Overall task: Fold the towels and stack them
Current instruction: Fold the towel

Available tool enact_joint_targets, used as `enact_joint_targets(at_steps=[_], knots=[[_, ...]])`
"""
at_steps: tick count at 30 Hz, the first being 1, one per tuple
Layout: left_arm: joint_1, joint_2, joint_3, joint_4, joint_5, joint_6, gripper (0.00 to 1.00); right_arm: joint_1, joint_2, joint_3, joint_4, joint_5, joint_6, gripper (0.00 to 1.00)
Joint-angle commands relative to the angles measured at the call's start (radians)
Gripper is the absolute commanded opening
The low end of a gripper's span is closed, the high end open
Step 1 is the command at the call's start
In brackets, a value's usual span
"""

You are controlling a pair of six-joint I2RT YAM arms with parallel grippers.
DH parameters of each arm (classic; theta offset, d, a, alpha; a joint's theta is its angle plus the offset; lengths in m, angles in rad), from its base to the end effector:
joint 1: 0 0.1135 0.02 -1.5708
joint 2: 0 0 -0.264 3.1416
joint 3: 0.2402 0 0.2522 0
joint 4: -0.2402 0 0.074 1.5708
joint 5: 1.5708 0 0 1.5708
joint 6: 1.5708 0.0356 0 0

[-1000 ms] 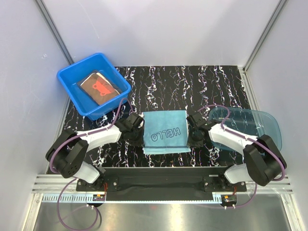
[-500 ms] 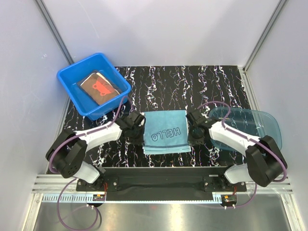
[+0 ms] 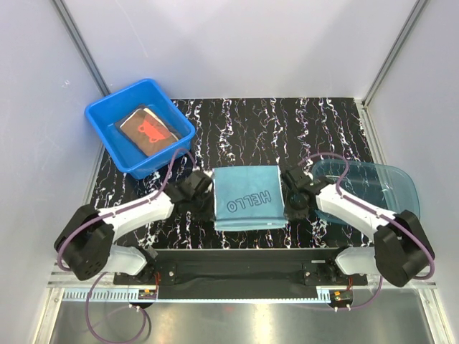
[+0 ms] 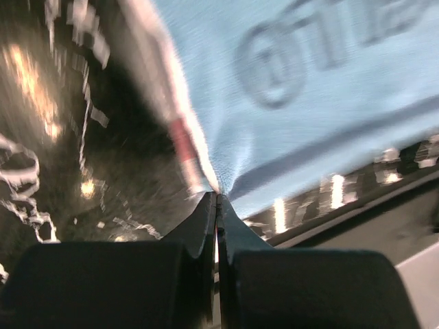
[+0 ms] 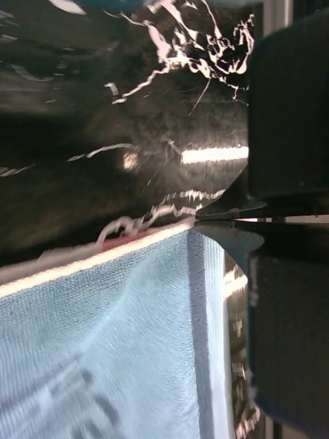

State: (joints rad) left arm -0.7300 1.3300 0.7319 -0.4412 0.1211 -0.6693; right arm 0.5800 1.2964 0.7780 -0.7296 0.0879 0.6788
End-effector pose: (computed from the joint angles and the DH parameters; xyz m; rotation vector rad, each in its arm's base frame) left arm 0.1824 -0.1690 0.1873 0.1287 2.7445 -0.6089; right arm 0.1905 0.1211 0.1946 0.1597 2.8201 0.1703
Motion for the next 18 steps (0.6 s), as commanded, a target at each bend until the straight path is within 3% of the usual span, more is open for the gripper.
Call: enact_joint_targets(at_steps=[1, 11, 17, 18], knots=[[-0.008, 0.026, -0.069, 0.076, 0.009, -0.033, 0.0, 0.007, 0.035, -0.057, 0.033, 0.013, 0.05, 0.0], [-0.017, 0.046, -0.143, 0.163, 0.026, -0.035, 0.0, 0.009, 0.05, -0.092, 0.09, -0.007, 0.059, 0.0], [-0.017, -0.008, -0.083, 0.073, -0.034, -0.019, 0.0, 0.009, 0.035, -0.111, 0.119, -0.042, 0.079, 0.0], [-0.019, -0.043, -0.074, 0.05, -0.044, -0.019, 0.04, 0.011, 0.038, -0.112, 0.119, -0.042, 0.079, 0.0]])
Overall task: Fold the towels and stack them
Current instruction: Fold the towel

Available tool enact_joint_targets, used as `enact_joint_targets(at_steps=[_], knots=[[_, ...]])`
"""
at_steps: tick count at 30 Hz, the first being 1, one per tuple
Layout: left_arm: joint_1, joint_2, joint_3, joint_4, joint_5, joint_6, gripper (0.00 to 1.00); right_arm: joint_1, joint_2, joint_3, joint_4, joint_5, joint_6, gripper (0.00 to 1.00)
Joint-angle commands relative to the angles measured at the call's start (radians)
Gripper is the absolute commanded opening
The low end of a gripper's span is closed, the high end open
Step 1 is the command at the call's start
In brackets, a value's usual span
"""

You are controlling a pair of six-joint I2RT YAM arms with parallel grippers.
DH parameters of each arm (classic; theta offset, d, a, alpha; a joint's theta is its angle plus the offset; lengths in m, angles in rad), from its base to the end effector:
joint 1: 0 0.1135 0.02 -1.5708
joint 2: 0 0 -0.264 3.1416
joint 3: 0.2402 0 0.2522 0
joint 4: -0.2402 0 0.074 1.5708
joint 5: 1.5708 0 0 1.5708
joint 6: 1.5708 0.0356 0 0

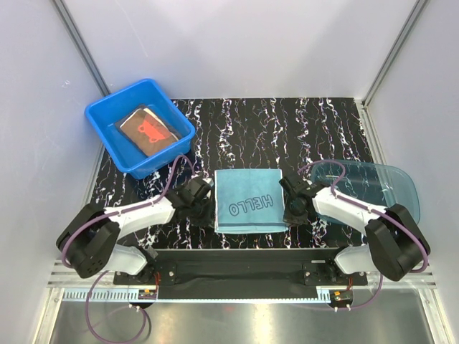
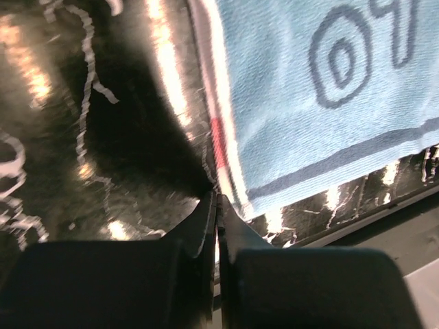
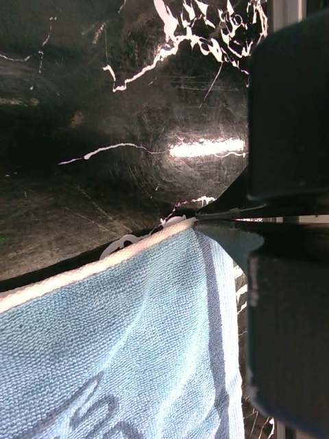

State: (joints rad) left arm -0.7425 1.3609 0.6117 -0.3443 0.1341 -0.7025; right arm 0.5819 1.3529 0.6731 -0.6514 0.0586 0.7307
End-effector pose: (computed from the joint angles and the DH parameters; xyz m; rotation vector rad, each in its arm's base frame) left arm 0.1702 -0.1627 0.1517 0.1021 2.8091 -0.5937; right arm 0.1826 0.1176 0.1575 0.2268 2.9038 0.1463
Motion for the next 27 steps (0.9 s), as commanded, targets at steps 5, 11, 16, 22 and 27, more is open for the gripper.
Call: enact_joint_targets(at_steps=[5, 11, 16, 22, 27], knots=[[-0.014, -0.144, 0.039, -0.01, -0.059, -0.025, 0.16, 0.007, -0.024, -0.013, 0.048, -0.028, 0.029, 0.0], [-0.027, -0.063, 0.007, 0.073, -0.024, -0.049, 0.2, 0.009, -0.041, -0.017, 0.042, -0.022, 0.021, 0.0], [-0.028, -0.003, 0.013, 0.074, -0.054, -0.049, 0.24, 0.009, -0.052, -0.017, 0.038, -0.022, 0.016, 0.0], [-0.029, 0.038, 0.014, 0.09, -0.05, -0.049, 0.25, 0.007, -0.07, -0.009, 0.024, -0.016, 0.015, 0.0], [-0.029, 0.05, 0.019, 0.087, -0.048, -0.046, 0.15, 0.009, -0.074, -0.006, 0.021, -0.014, 0.013, 0.0]])
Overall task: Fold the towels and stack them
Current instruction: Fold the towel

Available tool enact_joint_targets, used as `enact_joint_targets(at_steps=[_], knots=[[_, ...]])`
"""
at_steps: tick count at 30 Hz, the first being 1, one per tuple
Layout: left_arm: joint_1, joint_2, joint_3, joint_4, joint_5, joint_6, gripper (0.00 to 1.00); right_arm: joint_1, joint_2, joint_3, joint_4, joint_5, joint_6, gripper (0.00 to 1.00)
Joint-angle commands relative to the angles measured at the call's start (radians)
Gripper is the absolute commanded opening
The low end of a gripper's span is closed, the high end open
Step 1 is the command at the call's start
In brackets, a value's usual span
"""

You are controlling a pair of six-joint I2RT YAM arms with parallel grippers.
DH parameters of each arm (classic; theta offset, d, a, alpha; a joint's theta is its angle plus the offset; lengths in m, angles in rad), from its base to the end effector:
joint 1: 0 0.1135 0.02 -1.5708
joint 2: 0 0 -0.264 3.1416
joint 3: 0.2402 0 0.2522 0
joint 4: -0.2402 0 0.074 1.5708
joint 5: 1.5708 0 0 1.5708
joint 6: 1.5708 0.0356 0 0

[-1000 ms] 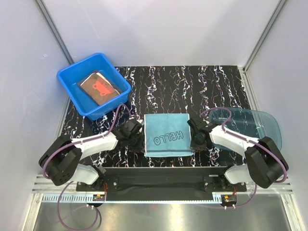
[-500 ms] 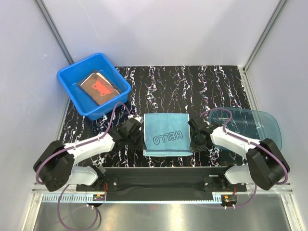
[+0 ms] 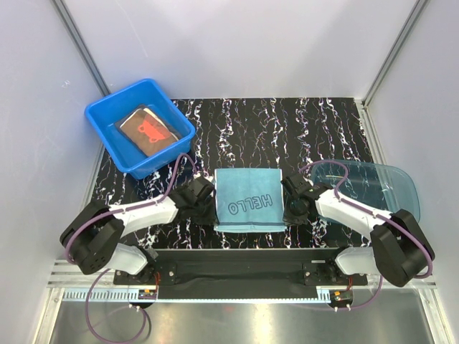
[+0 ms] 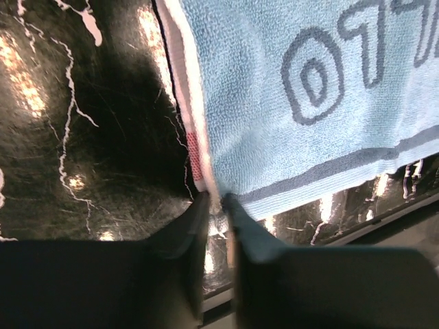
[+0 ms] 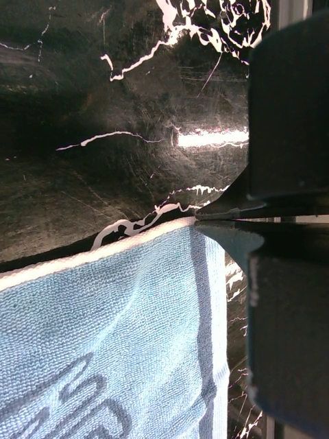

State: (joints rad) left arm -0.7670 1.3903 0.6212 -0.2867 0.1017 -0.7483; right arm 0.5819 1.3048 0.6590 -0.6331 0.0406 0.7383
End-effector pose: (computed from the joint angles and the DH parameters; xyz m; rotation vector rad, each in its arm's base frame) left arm 0.1733 -0.1721 0.1507 0.0631 2.7727 -0.6044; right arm 0.1795 0.1163 0.1638 0.2335 2.8692 0.2133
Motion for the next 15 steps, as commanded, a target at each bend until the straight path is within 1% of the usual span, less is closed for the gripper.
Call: enact_joint_targets(at_steps=[1, 3, 5, 8, 10, 15], knots=[[-0.005, 0.021, 0.014, 0.026, -0.017, 0.003, 0.12, 0.009, -0.025, 0.008, 0.003, 0.004, 0.006, 0.0], [-0.005, 0.018, 0.025, 0.003, -0.028, 0.006, 0.06, 0.009, -0.024, 0.013, 0.001, 0.004, 0.003, 0.0], [-0.005, 0.019, 0.052, -0.038, -0.043, 0.018, 0.03, 0.007, -0.024, 0.016, -0.005, 0.007, 0.0, 0.0], [-0.006, 0.021, 0.095, -0.095, -0.056, 0.04, 0.02, 0.009, -0.025, 0.028, -0.011, 0.013, -0.002, 0.0], [-0.006, 0.019, 0.115, -0.114, -0.059, 0.052, 0.0, 0.009, -0.025, 0.034, -0.016, 0.008, -0.005, 0.0], [-0.005, 0.024, 0.159, -0.173, -0.063, 0.07, 0.0, 0.007, -0.03, 0.077, -0.048, 0.019, -0.022, 0.0]])
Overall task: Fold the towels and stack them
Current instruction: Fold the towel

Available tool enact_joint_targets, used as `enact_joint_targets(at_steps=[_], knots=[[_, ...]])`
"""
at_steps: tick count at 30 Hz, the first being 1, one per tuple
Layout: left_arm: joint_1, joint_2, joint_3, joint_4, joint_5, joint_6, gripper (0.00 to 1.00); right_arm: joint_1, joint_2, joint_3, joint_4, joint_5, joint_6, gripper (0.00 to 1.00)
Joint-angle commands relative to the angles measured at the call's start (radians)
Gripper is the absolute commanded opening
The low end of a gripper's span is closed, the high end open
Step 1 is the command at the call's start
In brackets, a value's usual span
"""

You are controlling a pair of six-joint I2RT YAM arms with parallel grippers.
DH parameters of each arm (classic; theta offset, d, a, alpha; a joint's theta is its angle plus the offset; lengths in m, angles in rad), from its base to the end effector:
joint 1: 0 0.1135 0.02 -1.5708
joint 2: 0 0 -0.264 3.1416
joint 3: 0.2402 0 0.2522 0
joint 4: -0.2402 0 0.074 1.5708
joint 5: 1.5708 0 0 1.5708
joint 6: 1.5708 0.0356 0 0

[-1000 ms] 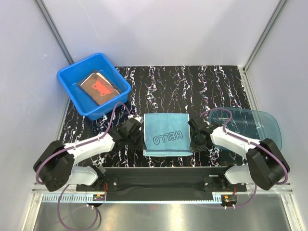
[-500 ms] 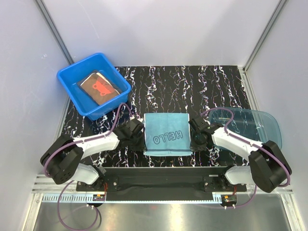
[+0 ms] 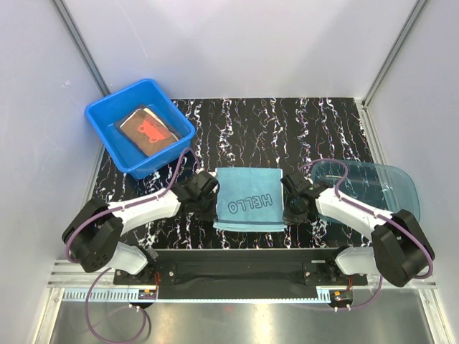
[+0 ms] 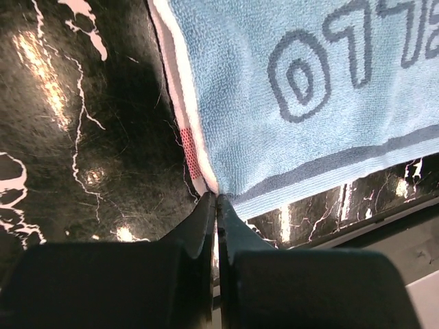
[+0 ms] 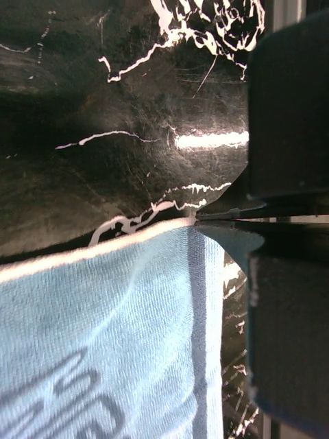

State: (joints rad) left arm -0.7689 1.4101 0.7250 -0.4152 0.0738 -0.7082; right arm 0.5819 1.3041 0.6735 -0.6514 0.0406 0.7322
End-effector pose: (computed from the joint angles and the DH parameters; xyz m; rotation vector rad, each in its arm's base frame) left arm 0.1815 -0.1792 0.1680 0.1096 2.7929 -0.5273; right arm 0.1803 0.1169 0.1672 0.2248 2.8722 0.2096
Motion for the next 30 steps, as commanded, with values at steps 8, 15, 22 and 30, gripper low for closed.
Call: enact_joint_targets(at_steps=[8, 15, 22, 30], knots=[[-0.004, 0.015, 0.106, -0.083, -0.023, 0.056, 0.08, 0.009, -0.043, 0.115, -0.068, 0.007, -0.031, 0.0], [-0.003, 0.017, 0.08, -0.049, 0.02, 0.047, 0.0, 0.009, -0.045, 0.103, -0.048, -0.016, -0.03, 0.0], [-0.006, -0.065, 0.039, -0.128, -0.04, 0.064, 0.0, 0.007, -0.078, 0.037, -0.032, -0.066, 0.033, 0.0], [-0.006, -0.007, -0.076, 0.019, 0.026, 0.062, 0.0, 0.009, -0.031, -0.068, 0.059, -0.104, 0.073, 0.0]])
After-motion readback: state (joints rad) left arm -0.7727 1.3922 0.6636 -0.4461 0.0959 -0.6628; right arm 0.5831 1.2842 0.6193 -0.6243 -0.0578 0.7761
